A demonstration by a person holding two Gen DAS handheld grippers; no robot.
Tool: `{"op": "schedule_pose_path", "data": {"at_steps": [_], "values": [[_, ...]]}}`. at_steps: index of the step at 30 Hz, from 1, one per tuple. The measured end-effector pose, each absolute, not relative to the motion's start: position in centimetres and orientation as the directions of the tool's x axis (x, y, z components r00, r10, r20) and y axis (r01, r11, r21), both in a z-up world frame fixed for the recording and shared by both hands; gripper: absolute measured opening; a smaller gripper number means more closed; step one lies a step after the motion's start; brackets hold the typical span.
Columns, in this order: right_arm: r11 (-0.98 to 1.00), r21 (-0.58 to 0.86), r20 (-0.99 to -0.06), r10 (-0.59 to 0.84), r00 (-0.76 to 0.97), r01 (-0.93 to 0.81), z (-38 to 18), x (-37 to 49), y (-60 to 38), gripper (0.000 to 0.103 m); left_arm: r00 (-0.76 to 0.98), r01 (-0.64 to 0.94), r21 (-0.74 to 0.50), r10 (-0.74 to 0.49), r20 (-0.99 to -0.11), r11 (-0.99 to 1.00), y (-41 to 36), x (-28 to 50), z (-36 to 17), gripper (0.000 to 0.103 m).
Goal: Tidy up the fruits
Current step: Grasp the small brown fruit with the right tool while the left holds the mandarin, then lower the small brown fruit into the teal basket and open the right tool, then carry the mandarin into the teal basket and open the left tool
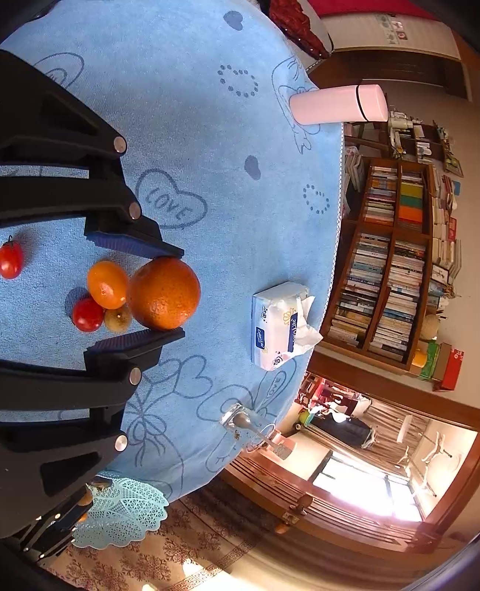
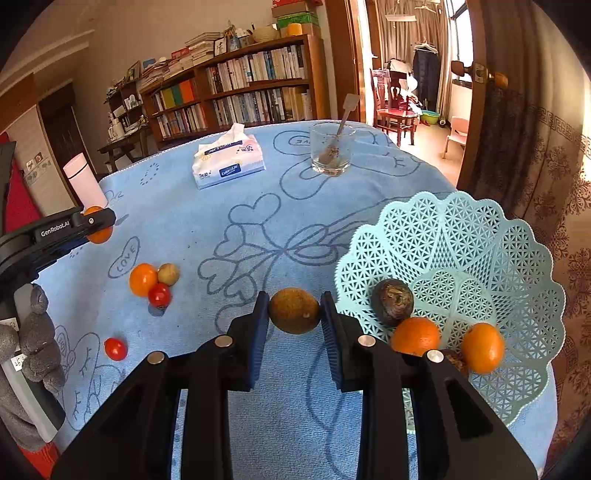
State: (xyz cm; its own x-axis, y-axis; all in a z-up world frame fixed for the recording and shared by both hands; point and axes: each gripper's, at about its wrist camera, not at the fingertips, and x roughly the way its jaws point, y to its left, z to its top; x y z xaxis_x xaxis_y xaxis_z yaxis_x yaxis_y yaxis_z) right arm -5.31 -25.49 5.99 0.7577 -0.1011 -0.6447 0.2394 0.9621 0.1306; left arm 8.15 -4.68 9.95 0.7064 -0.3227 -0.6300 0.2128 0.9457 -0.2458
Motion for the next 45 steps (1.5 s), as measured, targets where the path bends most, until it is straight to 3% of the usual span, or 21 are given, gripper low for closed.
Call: {"op": "schedule_pose_path", "data": {"at_steps": [19,24,34,38,45], "values": [[0.848,0.202,-0.656,-0.253,0.711,0.490,5.6,-8.3,-35.0,0.029,0.699,0.288,-0.213,-0.357,-0.619,0.934,-6.9,6.7,10.5,0.037],[0.824,0.228,-0.654,-0.265,0.709,0.519,5.7,-9.0,-36.0,0.038,0.696,0.312,-0.202,-0.368,-0.617,0.929,-7.6,6.3,10.6,0.037],[0.808,0.246,-0.633,-0.284,0.720,0.535,5.9,-10.6,-36.2,0.039,0.697,0.349,-0.181,-0.384,-0.606,0.919,-8.8,5.2,10.9,0.037],[0.801,0.234,-0.605,-0.323,0.728,0.551,6.3,-11.4,-36.2,0.048,0.699,0.366,-0.161,-0.385,-0.603,0.917,-9.6,4.5,11.0,0.037],[0.803,0.220,-0.572,-0.353,0.740,0.553,6.5,-12.4,-36.6,0.053,0.680,0.407,-0.126,-0.392,-0.620,0.905,-12.0,3.0,10.2,0.037]]}}
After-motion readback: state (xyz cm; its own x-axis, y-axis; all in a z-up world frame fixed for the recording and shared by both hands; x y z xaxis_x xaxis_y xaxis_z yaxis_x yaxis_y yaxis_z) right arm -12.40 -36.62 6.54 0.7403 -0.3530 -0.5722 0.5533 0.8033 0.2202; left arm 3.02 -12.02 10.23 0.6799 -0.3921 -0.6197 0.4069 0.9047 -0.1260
